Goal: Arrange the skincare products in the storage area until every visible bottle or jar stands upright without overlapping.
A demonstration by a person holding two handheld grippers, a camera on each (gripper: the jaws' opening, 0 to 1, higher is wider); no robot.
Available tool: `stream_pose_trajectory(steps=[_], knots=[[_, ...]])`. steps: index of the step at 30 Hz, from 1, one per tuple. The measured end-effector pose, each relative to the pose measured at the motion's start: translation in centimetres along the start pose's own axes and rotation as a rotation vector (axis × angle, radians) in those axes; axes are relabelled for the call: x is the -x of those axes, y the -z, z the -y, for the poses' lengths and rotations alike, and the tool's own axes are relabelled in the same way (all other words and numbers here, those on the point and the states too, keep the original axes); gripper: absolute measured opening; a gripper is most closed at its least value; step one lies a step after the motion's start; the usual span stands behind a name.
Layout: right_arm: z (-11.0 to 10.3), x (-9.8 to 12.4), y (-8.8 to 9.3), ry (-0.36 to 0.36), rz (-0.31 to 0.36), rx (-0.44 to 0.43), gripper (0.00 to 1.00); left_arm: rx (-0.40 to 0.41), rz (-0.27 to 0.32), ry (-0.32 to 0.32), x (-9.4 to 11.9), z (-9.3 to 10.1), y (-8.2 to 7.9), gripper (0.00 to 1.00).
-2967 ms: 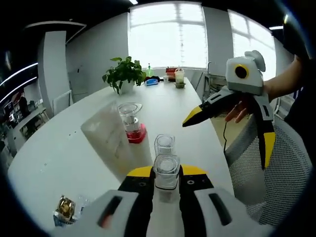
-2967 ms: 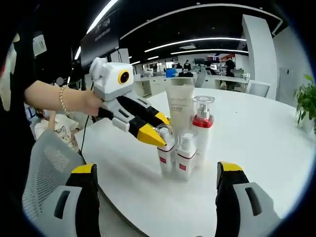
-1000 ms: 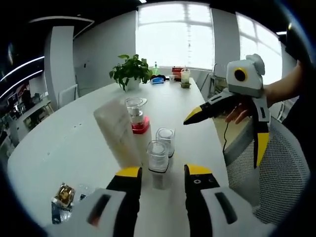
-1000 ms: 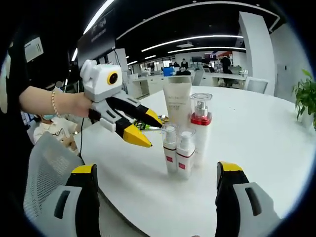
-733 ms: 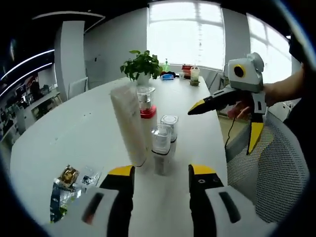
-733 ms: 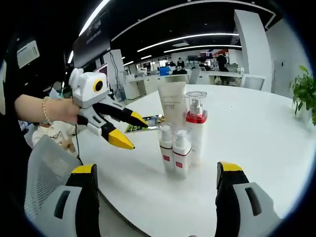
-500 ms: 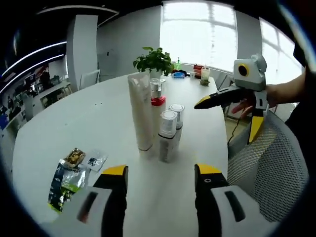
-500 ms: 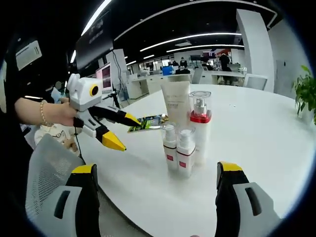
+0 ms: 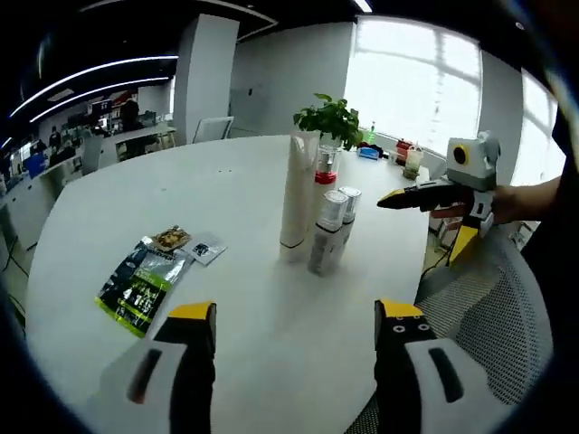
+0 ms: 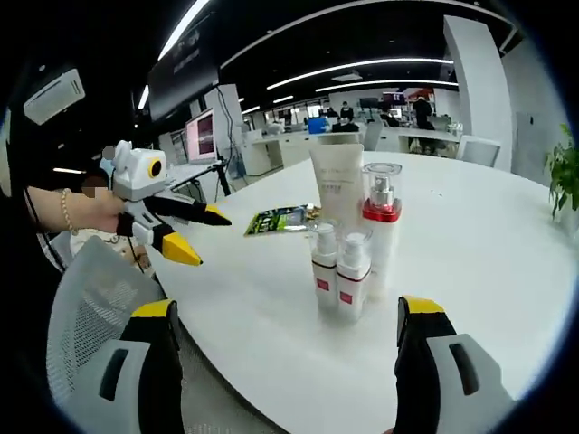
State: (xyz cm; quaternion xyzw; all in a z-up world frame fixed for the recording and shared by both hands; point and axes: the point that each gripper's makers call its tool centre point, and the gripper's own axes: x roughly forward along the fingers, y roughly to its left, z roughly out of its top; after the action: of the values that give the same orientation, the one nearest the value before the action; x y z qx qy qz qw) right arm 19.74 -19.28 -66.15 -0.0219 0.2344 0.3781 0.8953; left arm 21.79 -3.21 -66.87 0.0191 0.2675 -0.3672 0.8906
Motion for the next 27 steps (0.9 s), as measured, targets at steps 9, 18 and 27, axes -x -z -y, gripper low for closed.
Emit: stream_pose_trajectory(steps=[9,18,27], knots=[[-0.3,0.0,0.2,-0.013,-0.010,-0.008,1.00,0.061,0.007,-0.096,3.5,-1.9,1.3,0.84],[-0.7,-0.1,0.4,-0.024,-0.018,0.006,1.00,0.105,0.010,-0.154,6.5,-2.3,1.8,0.86],[-0.8,-0.2,0.5,-0.031,-0.017,0.005,1.00,0.127,0.006,-0.157,7.8,-2.4,2.0,0.99]])
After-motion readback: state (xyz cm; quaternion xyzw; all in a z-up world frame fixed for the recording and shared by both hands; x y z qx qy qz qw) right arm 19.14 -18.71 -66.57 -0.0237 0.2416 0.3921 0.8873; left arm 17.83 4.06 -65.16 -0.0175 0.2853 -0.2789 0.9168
